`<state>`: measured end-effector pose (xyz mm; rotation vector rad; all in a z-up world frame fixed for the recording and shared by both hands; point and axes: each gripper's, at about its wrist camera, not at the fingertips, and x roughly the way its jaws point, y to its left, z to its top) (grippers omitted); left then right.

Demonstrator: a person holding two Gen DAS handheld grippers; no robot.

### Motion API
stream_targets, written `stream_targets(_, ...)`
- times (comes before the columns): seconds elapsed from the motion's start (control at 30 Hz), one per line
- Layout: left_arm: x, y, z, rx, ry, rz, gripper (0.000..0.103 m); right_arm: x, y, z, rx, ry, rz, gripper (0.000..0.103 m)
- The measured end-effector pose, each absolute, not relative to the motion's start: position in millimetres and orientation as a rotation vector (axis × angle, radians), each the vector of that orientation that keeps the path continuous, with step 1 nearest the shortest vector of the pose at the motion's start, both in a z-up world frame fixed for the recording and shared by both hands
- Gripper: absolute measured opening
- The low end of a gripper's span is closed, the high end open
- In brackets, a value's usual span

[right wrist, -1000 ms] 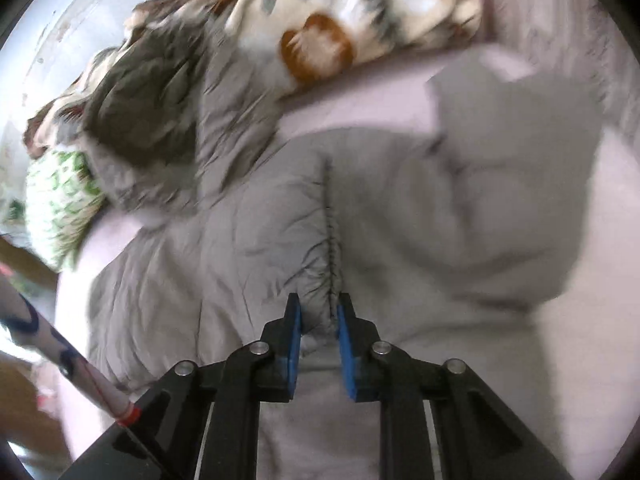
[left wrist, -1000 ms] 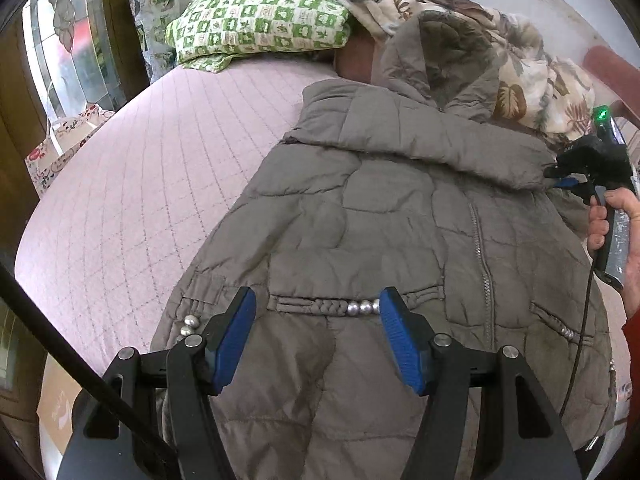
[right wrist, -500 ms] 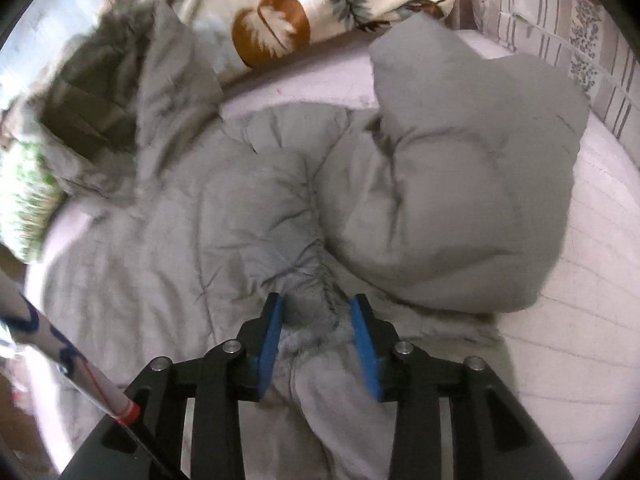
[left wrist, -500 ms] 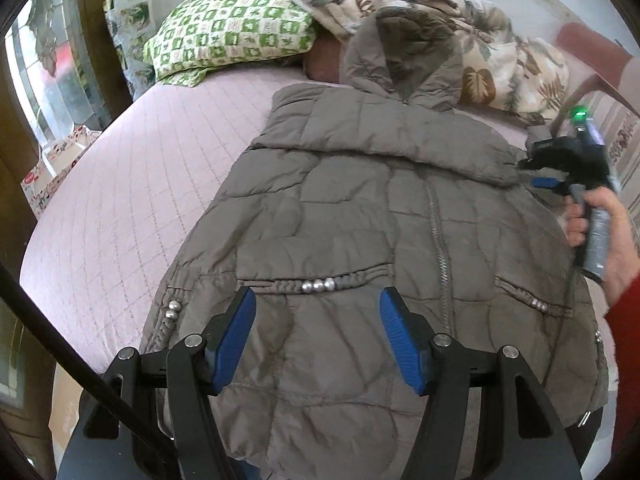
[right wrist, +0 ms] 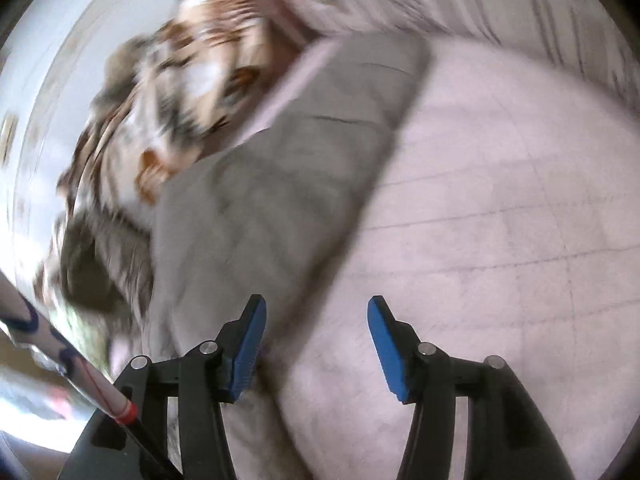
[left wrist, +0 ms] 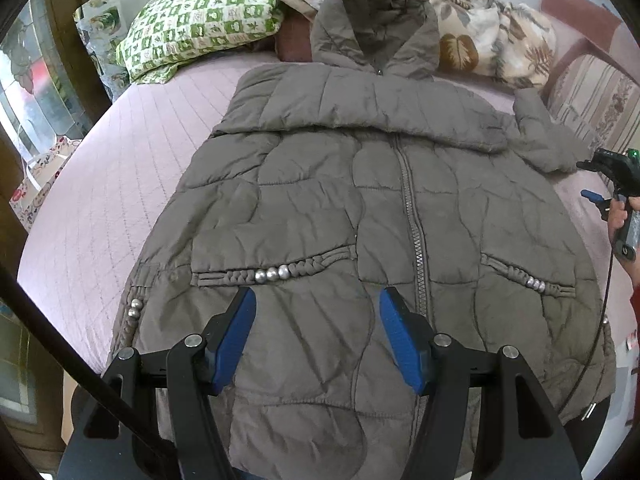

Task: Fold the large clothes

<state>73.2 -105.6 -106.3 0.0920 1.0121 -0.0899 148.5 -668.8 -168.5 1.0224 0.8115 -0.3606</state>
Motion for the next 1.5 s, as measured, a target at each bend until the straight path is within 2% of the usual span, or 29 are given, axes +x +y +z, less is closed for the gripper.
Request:
stream_targets(0.47, 110, -119, -142, 0.112, 1.118, -0.045, 0.063, 225, -733, -204, 1.163, 0.692, -0.383, 0.058)
stream_targets(0.53, 110, -119, -143, 0.116, 1.119, -0.045, 0.063, 227, -738, -203, 1.158, 0.716, -0.416, 0.04)
stream_targets(0.57, 110, -119, -142, 0.118, 1.117, -0.046, 0.063, 229, -739, -202, 1.147, 0.739, -0.424, 0.022)
stream_targets(0.67, 107, -115, -137, 0.112, 1.098, -0.046, 0.063, 226, -740, -189, 1.139, 0.743, -0.415, 0.012)
stream_targets(0.93, 95, -89, -116, 0.048, 1.038, -0.035, 0.063, 230, -671, -62, 0.863, 0.653, -0.264, 0.01)
stream_targets(1.03, 90, -72, -106, 0.009, 1.014, -0.019, 0.063, 237, -607, -9, 0.744, 0.633, -0.116, 0.009)
stream_targets(1.13, 84, -55, -99, -0.017, 0.991, 0.004, 0.063, 246, -530, 16, 0.626, 0.659, 0.041, 0.009)
stream_targets(1.3, 75, -28, -90, -0.031, 0.965, 0.033, 0.063, 265, -411, -10, 0.472, 0.789, 0.188, 0.009)
stream_targets(1.5, 74, -7, -84, -0.029, 0.946, 0.073, 0.063, 286, -330, -110, 0.428, 0.99, 0.214, 0.013)
